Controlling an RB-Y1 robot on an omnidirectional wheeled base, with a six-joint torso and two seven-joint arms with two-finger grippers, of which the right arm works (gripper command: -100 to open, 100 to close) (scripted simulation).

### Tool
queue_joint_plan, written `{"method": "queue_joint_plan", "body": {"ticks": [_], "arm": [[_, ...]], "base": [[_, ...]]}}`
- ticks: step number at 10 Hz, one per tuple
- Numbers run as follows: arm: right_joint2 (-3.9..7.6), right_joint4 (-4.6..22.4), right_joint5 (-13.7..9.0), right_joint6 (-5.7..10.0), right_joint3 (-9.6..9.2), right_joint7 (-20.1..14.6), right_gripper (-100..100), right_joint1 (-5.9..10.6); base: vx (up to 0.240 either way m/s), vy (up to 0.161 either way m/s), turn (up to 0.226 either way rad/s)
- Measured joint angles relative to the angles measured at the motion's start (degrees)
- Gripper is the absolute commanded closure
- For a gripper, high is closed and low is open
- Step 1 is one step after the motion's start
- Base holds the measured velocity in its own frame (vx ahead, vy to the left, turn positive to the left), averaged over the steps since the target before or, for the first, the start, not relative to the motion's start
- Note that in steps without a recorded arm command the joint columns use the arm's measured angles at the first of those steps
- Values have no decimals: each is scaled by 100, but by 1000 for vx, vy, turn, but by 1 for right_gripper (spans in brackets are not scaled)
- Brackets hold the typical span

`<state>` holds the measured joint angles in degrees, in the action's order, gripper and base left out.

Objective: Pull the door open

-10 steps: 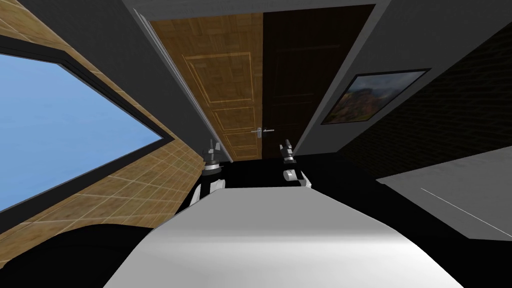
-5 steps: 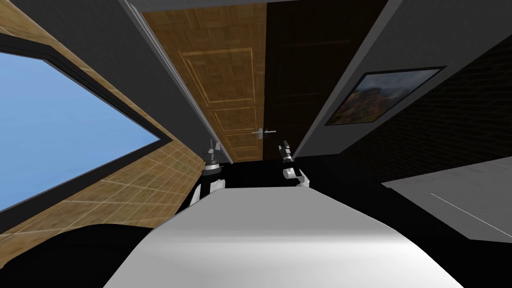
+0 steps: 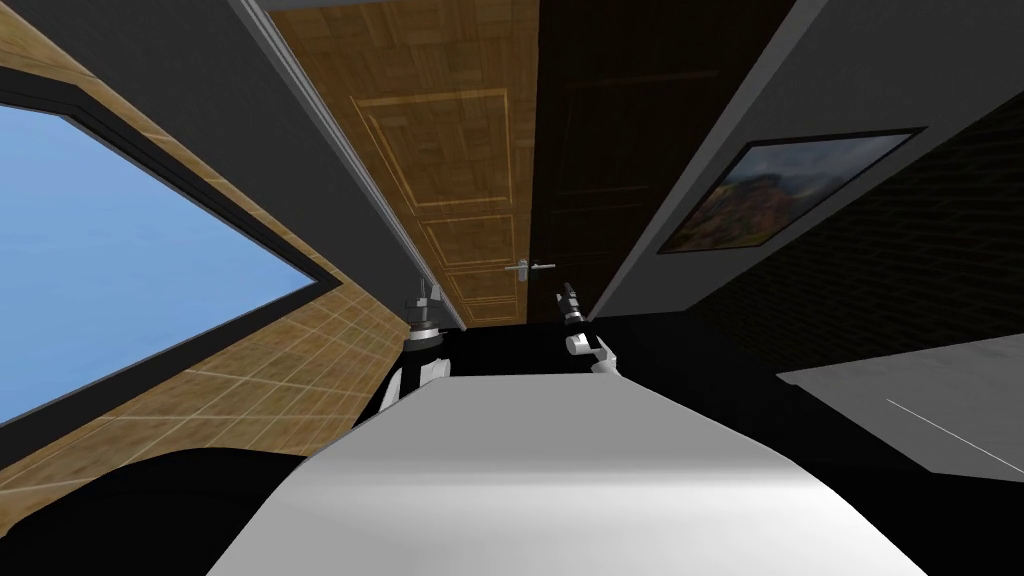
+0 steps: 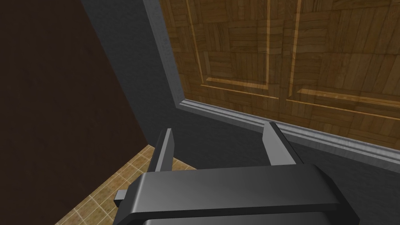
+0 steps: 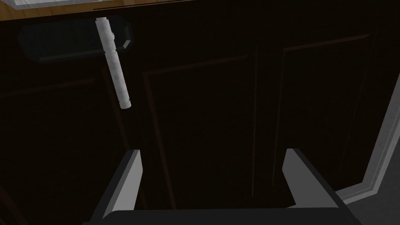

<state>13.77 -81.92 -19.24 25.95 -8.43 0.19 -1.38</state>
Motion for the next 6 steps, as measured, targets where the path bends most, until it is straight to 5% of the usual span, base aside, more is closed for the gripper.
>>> {"method": "queue_joint_plan", "body": {"ticks": [6], "arm": [[185,789,-225,-98,-72,84,-100,451]], "base": [[100,18,12]]}}
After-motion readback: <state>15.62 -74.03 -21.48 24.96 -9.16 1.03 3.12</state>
